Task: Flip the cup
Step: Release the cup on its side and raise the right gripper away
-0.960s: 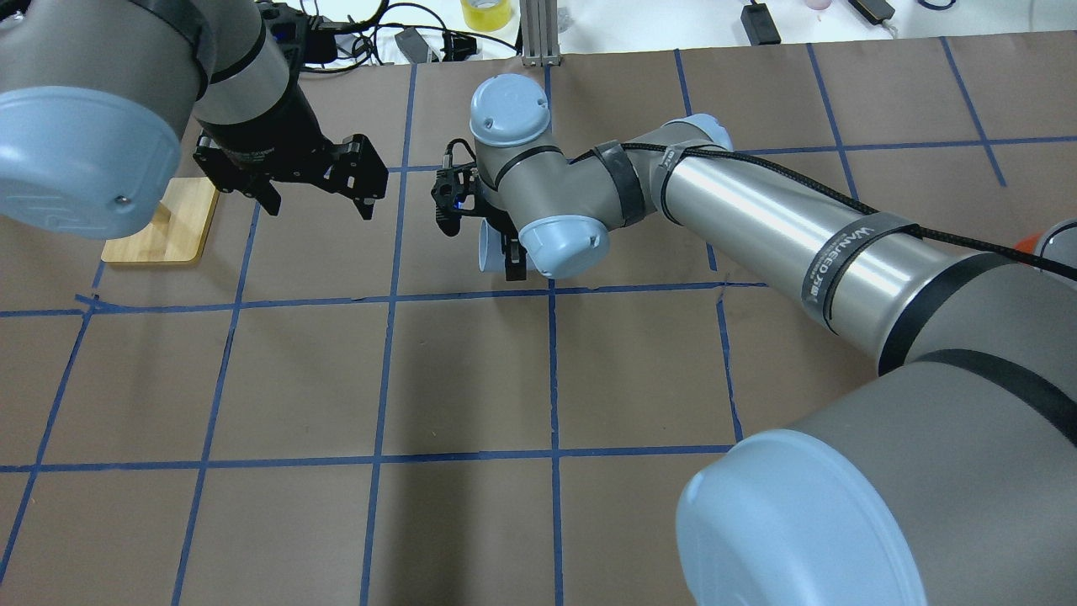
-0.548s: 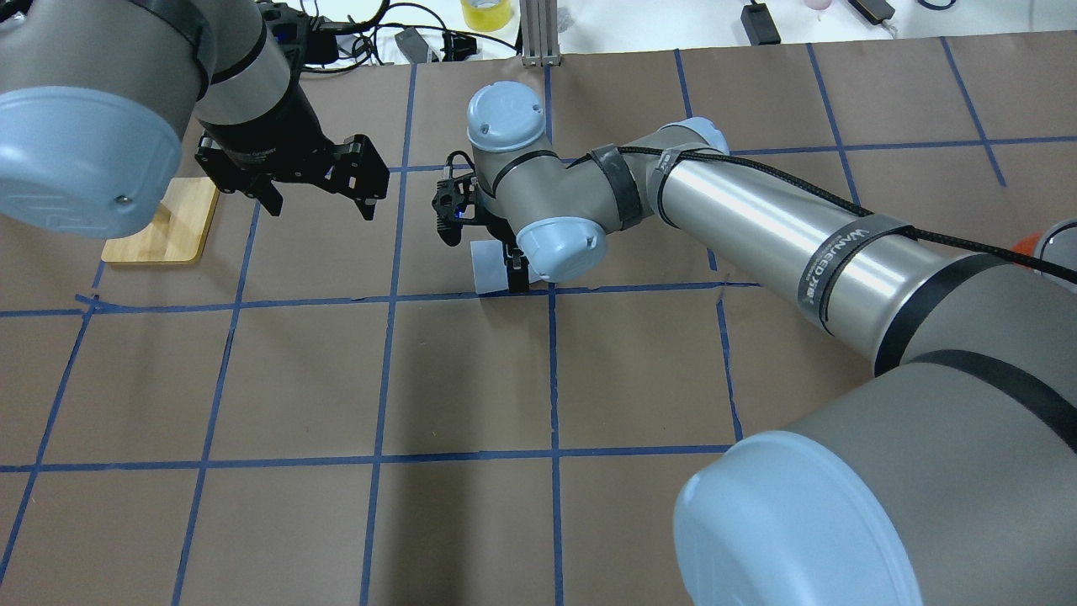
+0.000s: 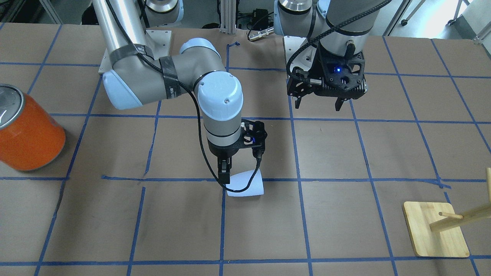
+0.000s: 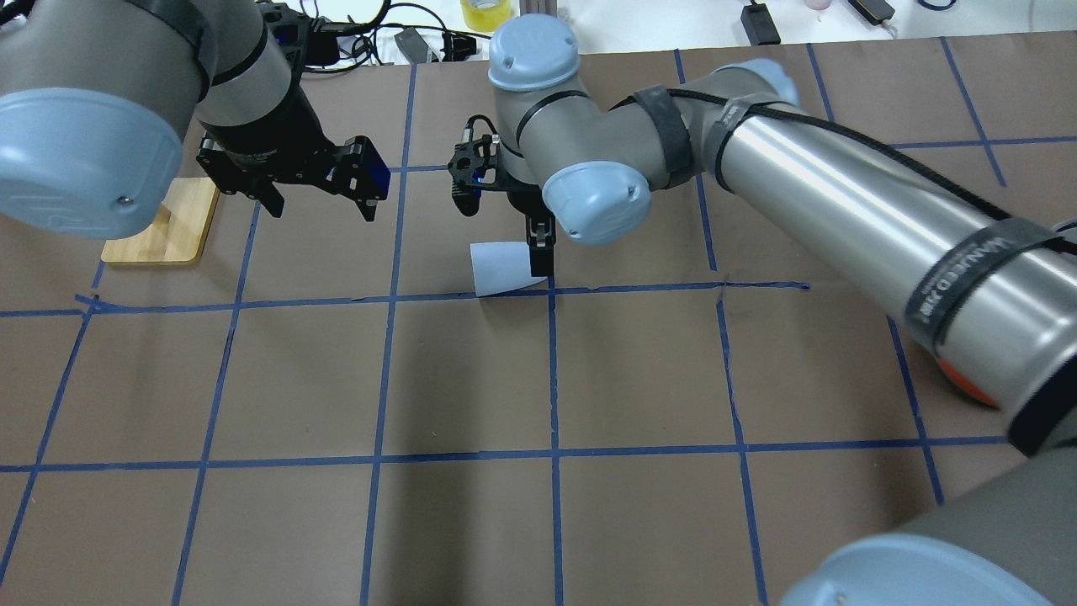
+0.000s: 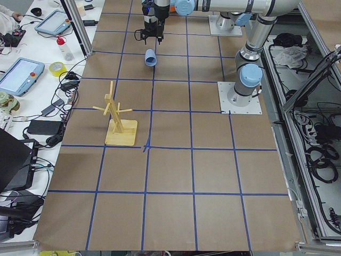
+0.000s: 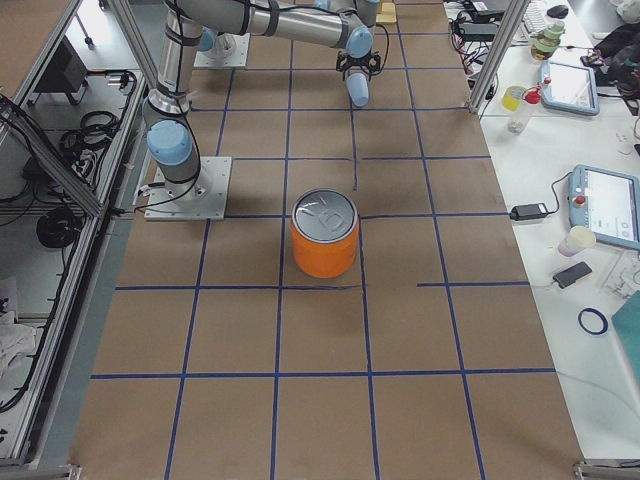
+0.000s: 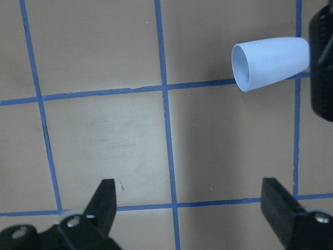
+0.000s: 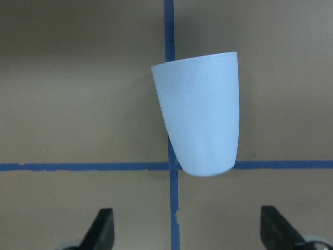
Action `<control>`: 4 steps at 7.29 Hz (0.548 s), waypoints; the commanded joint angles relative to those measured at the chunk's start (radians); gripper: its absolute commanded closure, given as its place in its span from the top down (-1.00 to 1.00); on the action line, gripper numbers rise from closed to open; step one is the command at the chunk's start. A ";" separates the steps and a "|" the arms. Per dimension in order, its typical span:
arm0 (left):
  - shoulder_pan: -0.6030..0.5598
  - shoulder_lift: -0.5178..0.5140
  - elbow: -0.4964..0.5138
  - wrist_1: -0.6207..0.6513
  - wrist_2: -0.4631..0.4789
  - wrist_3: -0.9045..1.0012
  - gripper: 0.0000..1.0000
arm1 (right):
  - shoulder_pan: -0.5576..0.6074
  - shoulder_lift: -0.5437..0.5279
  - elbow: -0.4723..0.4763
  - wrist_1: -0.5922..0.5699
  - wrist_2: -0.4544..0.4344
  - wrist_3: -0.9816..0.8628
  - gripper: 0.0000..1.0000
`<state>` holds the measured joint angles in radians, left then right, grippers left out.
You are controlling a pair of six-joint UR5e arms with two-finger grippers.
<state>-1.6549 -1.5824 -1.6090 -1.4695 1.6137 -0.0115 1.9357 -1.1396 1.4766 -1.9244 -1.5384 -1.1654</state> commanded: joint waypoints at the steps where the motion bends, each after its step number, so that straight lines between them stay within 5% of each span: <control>1: 0.001 -0.030 -0.024 0.021 -0.096 0.028 1.00 | -0.076 -0.167 0.001 0.124 0.003 0.067 1.00; 4: 0.085 -0.077 -0.115 0.130 -0.335 0.085 1.00 | -0.187 -0.316 0.013 0.247 -0.008 0.226 1.00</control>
<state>-1.6118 -1.6414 -1.6842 -1.3595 1.3980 0.0391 1.7954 -1.3910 1.4810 -1.7366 -1.5447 -1.0041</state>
